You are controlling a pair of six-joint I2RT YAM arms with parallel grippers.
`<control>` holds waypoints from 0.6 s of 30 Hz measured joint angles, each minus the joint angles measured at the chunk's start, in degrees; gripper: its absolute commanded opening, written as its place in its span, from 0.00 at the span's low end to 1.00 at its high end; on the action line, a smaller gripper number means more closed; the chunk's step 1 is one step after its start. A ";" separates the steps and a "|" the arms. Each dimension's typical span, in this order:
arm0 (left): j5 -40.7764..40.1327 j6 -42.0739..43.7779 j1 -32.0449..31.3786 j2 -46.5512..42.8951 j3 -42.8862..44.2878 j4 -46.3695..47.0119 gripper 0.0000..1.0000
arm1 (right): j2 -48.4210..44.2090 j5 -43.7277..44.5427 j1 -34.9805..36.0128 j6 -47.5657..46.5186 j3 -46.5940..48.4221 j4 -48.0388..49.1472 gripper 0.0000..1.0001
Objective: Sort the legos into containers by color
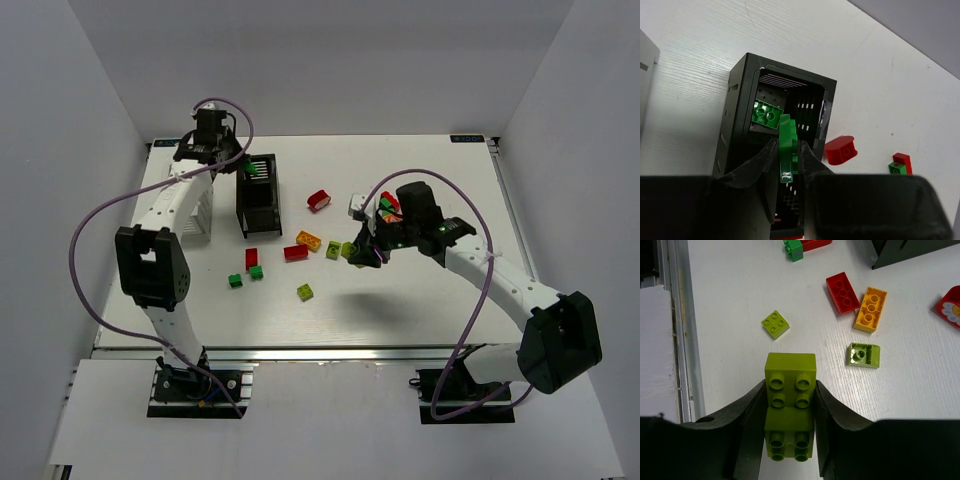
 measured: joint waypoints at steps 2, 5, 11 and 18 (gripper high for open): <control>-0.20 0.33 0.00 2.14 1.84 -0.50 0.00 | 0.00 0.00 -0.26 0.15 -0.02 0.00 0.00; -0.39 0.81 0.02 4.15 4.46 -0.68 0.00 | 0.00 0.00 -0.66 0.35 -0.11 0.11 0.00; -0.59 1.46 0.02 5.49 6.75 -0.66 0.05 | 0.00 0.00 -1.05 0.63 -0.87 0.46 0.00; -0.57 1.90 0.02 6.49 6.43 -1.07 0.57 | 0.00 -0.02 -1.22 0.72 -0.87 0.79 0.00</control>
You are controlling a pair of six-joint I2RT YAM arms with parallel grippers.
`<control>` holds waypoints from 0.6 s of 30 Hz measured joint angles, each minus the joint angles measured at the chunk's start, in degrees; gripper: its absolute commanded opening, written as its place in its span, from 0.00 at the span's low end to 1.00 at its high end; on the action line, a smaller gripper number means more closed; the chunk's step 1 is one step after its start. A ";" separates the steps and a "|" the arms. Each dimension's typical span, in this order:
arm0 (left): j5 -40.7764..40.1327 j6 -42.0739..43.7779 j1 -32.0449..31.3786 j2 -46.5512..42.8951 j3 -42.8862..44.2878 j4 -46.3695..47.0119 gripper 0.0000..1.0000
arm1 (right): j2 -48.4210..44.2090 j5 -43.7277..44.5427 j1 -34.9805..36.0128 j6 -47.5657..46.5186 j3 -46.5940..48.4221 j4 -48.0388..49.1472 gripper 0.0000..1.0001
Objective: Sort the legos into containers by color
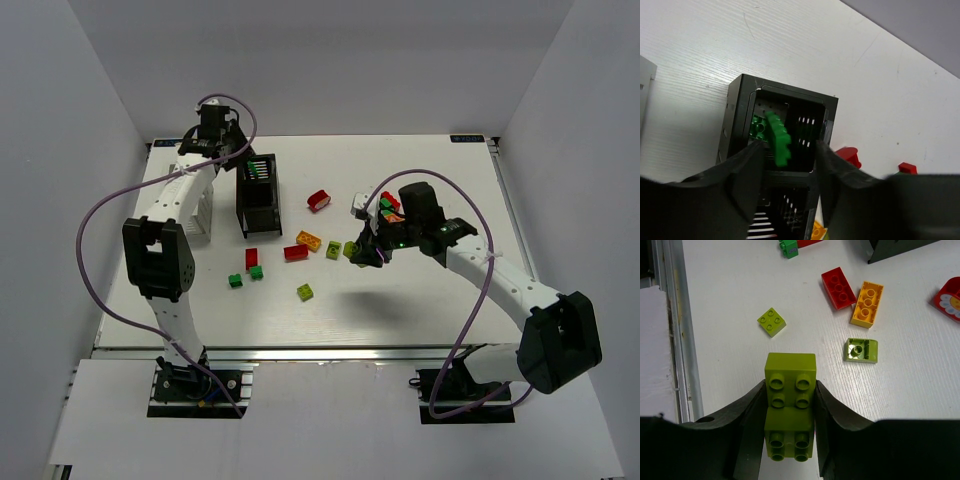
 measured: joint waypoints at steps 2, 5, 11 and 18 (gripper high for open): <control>0.00 -0.13 0.00 0.00 0.00 0.02 0.66 | 0.00 0.00 0.00 0.00 0.00 0.00 0.00; 0.04 -0.17 0.00 0.00 0.00 0.00 0.72 | 0.00 -0.02 0.00 0.00 0.02 -0.02 0.00; 1.18 -0.31 0.00 -0.79 -0.37 -0.04 0.67 | 0.02 -0.09 0.00 -0.09 0.15 -0.15 0.00; 15.30 -3.87 -0.26 -15.91 -17.53 6.58 0.70 | 0.02 -1.05 0.00 -1.14 0.63 -0.11 0.00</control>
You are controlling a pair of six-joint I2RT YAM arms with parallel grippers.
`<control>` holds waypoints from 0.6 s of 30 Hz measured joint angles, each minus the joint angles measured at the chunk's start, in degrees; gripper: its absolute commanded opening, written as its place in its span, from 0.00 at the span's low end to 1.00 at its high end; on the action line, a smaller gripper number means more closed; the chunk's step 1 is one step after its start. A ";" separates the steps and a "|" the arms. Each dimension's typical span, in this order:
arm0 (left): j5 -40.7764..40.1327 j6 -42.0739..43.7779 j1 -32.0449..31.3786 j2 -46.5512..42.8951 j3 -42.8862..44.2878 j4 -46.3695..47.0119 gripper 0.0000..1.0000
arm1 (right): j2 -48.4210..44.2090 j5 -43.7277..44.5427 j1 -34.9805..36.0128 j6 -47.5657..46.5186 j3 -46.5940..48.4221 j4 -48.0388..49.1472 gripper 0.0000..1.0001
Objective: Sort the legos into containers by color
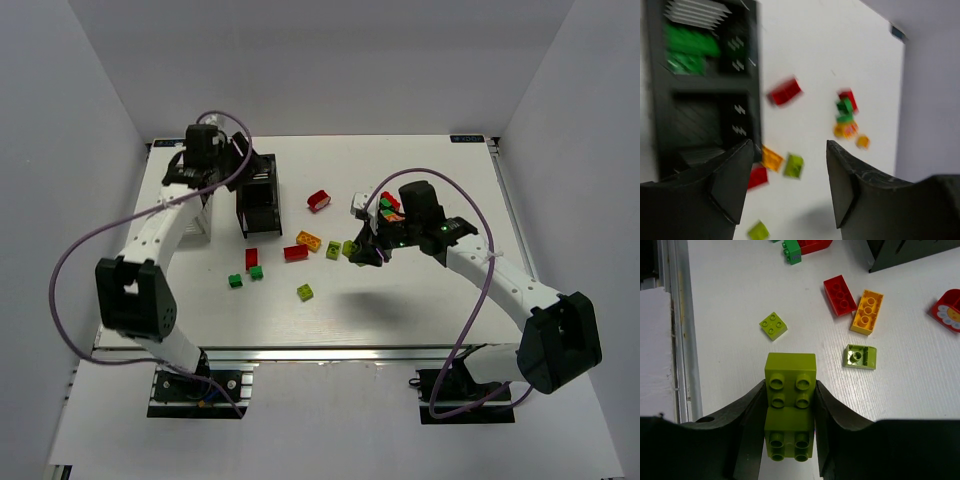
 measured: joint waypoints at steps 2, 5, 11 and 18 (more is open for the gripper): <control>4.96 -1.40 -1.53 -5.27 -6.19 2.08 0.71 | 0.00 -0.76 0.00 -0.24 0.02 0.13 0.00; 10.01 -2.93 -7.69 -11.21 -14.34 5.18 0.72 | 0.00 -2.32 0.00 -0.24 0.07 0.52 0.00; 16.15 -9.99 -16.98 -17.38 -29.05 14.36 0.72 | 0.00 -4.81 0.00 0.70 0.20 2.29 0.00; 16.96 -15.89 -19.93 -18.67 -34.12 23.15 0.72 | 0.00 -5.31 0.44 1.27 0.26 2.97 0.00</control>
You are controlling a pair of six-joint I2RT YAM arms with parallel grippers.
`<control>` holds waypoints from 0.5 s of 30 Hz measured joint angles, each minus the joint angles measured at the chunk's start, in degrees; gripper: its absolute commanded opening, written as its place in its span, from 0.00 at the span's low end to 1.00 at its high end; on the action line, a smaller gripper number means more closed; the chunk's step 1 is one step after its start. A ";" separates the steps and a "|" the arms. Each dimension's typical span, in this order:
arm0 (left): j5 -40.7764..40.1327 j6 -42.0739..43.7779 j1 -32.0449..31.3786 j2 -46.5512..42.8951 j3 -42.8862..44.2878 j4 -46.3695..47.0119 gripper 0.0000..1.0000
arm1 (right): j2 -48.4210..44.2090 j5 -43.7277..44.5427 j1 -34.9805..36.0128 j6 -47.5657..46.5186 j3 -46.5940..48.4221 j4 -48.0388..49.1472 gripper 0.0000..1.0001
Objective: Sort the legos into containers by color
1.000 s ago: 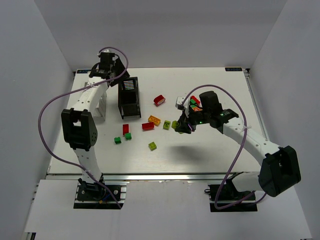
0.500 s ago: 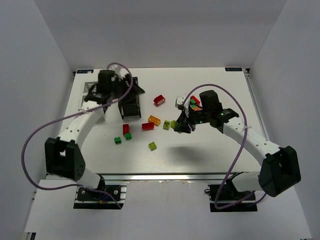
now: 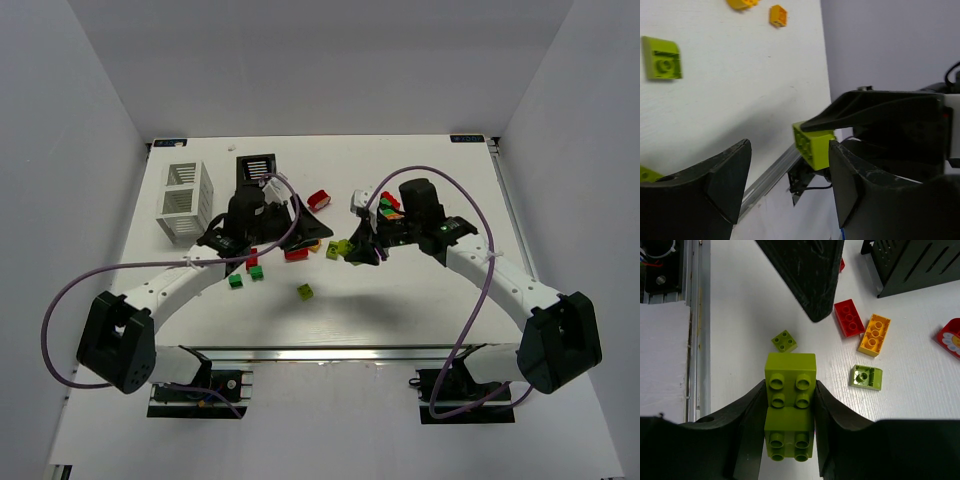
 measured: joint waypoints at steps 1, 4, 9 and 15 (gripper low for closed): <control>0.15 -0.57 -0.61 0.00 -0.02 1.18 0.72 | 0.00 0.04 0.15 0.00 0.00 0.09 0.00; 0.92 -2.01 -2.23 0.02 -0.02 4.81 0.72 | -0.02 0.04 0.90 0.00 0.00 0.13 0.00; 2.05 -3.45 -3.96 0.55 -0.11 8.35 0.72 | -0.02 0.22 1.57 -0.02 0.00 0.13 0.00; 2.56 -4.07 -4.92 0.66 -1.81 8.92 0.72 | -0.02 0.42 1.55 0.02 0.02 0.20 0.00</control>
